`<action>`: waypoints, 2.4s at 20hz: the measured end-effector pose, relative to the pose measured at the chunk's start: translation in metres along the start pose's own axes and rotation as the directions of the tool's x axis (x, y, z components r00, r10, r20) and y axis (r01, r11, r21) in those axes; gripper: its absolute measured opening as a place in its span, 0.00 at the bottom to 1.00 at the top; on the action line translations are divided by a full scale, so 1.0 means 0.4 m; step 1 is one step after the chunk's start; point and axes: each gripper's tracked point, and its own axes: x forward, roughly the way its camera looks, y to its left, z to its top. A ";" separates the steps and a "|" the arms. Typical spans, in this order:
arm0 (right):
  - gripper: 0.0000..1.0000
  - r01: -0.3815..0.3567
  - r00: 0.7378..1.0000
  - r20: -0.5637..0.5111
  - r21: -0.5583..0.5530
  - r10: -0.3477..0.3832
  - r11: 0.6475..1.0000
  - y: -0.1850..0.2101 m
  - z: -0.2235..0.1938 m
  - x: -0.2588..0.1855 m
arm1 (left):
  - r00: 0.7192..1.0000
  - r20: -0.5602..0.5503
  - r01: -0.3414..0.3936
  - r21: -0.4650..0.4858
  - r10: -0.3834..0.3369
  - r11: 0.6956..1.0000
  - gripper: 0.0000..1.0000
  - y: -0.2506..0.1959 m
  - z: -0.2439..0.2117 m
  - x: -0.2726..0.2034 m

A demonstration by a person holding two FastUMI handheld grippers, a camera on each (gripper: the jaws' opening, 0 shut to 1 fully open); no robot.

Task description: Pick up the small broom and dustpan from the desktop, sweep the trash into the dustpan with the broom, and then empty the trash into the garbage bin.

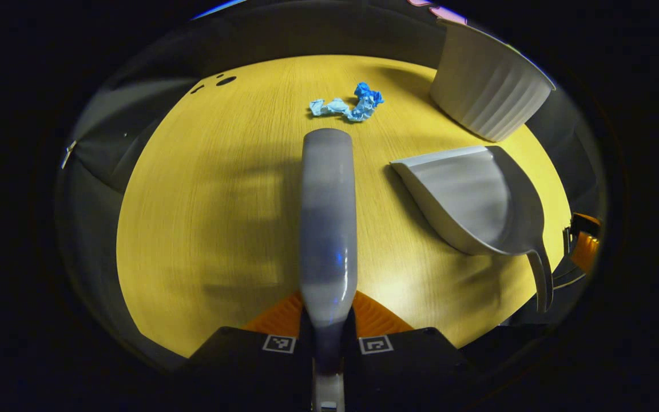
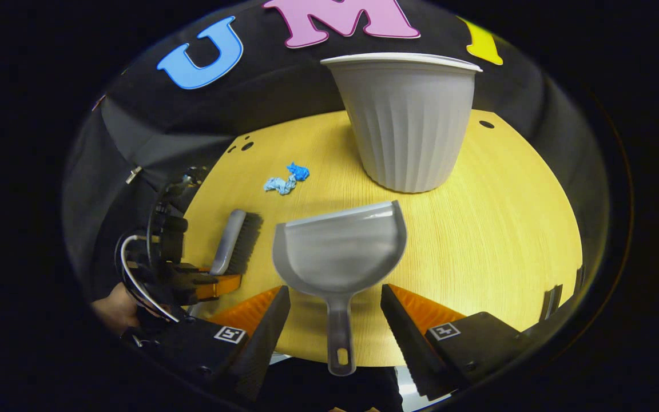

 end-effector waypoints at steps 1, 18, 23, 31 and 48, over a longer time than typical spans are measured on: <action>0.99 0.007 1.000 -0.015 -0.006 -0.007 1.000 -0.003 -0.009 0.002 | 1.000 0.006 0.023 -0.031 -0.023 0.999 0.26 -0.002 -0.003 -0.003; 0.99 0.135 0.971 -0.193 -0.043 -0.141 0.990 -0.032 -0.123 0.191 | 0.990 0.139 0.014 -0.088 -0.001 0.996 0.24 0.134 0.159 -0.131; 0.99 0.106 0.967 -0.228 -0.064 -0.118 0.992 0.002 -0.143 0.237 | 0.991 0.132 -0.036 0.013 0.034 0.999 0.25 0.186 0.231 -0.086; 0.58 0.132 0.962 -0.225 -0.107 -0.153 0.985 -0.039 -0.117 0.259 | 0.993 0.087 -0.088 0.086 0.080 0.992 0.24 0.255 0.369 0.049; 0.35 -0.032 0.937 -0.349 -0.194 -0.038 0.980 -0.155 -0.124 0.187 | 0.991 -0.078 -0.025 0.675 0.105 0.738 0.25 0.169 0.605 0.197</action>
